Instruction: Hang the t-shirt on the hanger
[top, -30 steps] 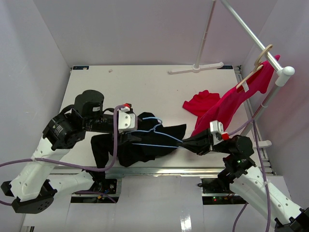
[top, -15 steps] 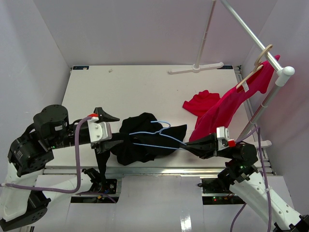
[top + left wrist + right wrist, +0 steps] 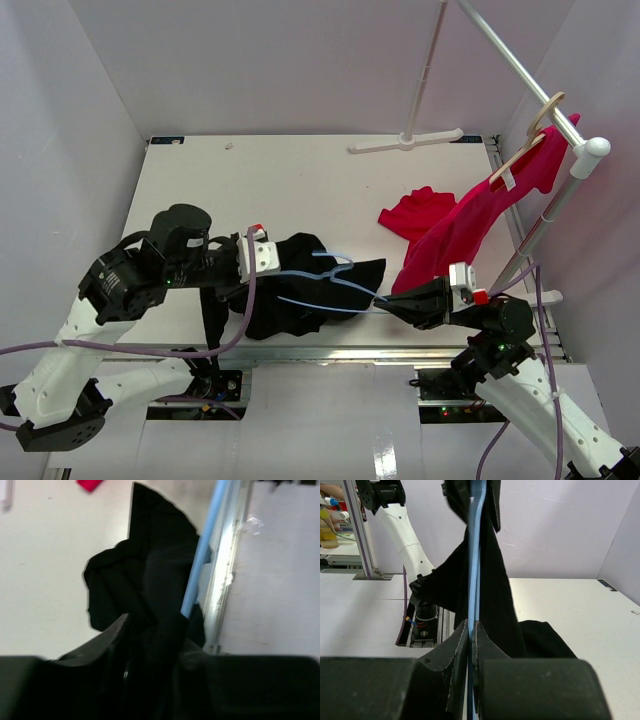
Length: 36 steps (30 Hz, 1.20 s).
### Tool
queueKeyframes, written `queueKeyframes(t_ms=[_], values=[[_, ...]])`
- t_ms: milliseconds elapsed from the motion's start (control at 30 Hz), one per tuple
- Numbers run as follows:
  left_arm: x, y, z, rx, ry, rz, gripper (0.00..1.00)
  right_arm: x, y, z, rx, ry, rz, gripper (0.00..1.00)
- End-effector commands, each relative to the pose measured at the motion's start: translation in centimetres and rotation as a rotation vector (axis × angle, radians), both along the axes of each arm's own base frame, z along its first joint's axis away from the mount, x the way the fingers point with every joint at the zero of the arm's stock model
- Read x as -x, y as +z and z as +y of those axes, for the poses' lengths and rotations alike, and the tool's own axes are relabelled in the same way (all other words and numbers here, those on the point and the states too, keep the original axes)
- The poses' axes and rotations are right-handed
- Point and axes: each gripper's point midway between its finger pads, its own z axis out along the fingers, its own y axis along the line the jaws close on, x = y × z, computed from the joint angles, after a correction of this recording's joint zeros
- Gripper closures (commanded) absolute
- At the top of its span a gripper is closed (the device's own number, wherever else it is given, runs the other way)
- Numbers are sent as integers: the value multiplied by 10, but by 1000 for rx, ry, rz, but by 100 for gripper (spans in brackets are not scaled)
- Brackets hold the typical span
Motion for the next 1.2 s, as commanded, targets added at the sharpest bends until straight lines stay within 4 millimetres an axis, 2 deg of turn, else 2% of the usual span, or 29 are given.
queueKeyframes(t_ms=[0, 133, 233, 300, 400, 467, 700, 1100, 1167], values=[[10, 17, -15, 60, -109, -10, 100, 6, 24, -6, -71, -14, -82, 92], [29, 52, -38, 201, -249, -1, 98, 3, 18, -2, -47, 1, -63, 92], [30, 64, -48, 230, -280, 20, 90, 1, 15, 2, -29, 11, -49, 92], [29, 66, -52, 234, -287, 36, 88, 0, 16, 2, -30, 10, -50, 92], [32, 67, -58, 251, -324, 48, 78, 2, 22, 1, -36, 12, -61, 92], [33, 67, -60, 258, -334, 54, 75, 1, 24, 2, -35, 12, -61, 92], [34, 55, -63, 246, -339, 104, 72, -2, 34, 6, -33, 25, -58, 92], [28, 9, -74, 188, -363, 193, 69, -16, 39, 18, -51, 43, -23, 92], [27, 5, -77, 188, -364, 199, 72, -18, 40, 20, -56, 52, -16, 92]])
